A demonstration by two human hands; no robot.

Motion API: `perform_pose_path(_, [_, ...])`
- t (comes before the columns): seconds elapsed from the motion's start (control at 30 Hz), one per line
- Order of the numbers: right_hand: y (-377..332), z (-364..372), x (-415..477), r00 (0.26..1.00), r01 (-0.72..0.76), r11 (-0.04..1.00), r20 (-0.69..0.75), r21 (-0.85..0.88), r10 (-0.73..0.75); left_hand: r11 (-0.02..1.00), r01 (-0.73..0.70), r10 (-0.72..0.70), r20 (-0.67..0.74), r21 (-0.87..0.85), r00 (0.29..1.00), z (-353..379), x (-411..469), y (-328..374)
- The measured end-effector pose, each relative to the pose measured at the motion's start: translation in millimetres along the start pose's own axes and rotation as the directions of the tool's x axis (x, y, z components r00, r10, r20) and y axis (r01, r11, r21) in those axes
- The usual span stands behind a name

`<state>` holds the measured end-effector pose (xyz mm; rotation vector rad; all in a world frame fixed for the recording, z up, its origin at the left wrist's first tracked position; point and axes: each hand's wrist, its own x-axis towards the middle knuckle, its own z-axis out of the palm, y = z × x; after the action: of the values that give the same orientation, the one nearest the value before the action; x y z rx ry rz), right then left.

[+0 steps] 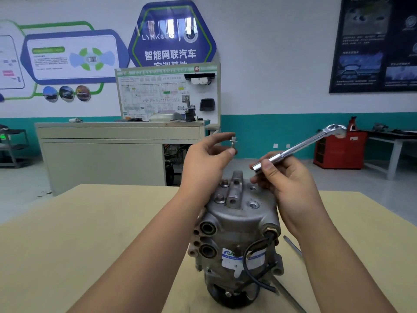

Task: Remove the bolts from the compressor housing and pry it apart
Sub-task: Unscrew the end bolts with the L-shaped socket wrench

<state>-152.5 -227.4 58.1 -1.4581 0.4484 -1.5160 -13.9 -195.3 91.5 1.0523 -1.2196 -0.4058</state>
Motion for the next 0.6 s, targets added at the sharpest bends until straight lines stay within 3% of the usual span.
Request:
perform_pose_path(0.13, [0,0,-1,0.999,-0.005,0.996,0.041,-0.088,0.008,0.994,-0.002,-0.010,-0.109,-0.108,0.994,-16,-8,-5])
perform_pose_path(0.23, [1,-2,0,0.998,-0.019,0.997,0.051,-0.070,0.023,0.989,0.083,-0.101,-0.143,-0.124,0.985,-51,-20,-18])
perform_pose_path(0.37, [5,-2,4,0.998,-0.040,0.998,0.050,-0.054,0.042,0.956,0.267,-0.248,-0.154,0.120,0.957,-105,-51,-54])
perform_pose_path(0.47, [6,-1,3,0.998,-0.033,0.998,0.054,-0.058,0.036,0.818,0.409,-0.351,-0.213,0.404,0.912,-140,-73,-86])
perform_pose_path(0.6, [5,-1,1,0.997,-0.014,0.998,0.070,-0.060,0.018,0.688,0.567,-0.504,-0.263,0.454,0.823,-166,-84,-120])
